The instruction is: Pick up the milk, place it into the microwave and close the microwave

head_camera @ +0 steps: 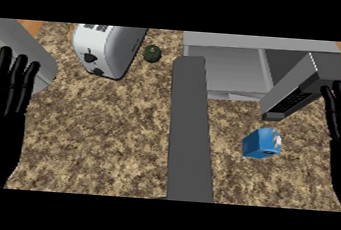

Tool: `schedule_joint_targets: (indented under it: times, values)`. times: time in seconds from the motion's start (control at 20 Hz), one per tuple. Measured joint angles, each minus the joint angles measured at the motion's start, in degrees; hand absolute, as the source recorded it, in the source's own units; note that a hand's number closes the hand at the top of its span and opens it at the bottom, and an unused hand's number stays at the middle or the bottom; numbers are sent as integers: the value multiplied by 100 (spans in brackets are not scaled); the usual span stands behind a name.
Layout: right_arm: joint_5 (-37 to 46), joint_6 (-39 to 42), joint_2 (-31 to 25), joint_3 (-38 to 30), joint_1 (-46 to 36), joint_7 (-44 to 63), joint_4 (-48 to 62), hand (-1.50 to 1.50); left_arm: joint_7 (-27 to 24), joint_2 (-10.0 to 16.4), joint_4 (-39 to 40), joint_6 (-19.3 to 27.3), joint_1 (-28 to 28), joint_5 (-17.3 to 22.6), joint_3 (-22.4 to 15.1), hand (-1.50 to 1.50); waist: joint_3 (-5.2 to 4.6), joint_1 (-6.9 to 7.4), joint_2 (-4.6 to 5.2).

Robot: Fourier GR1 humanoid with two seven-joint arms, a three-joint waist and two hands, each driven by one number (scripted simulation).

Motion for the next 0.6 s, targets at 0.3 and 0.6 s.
schedule_joint_targets:
  times: [0.3,0.6]
  values:
    - [-266,278,68,274,-121,86,-140,-150,-178,42,661,-115,-272,176,236,-150,-44,76,-72]
    - [-559,598,-30,624,8,744,-589,-150,95,133,865,-327,7,790,668,-150,-56,104,-95]
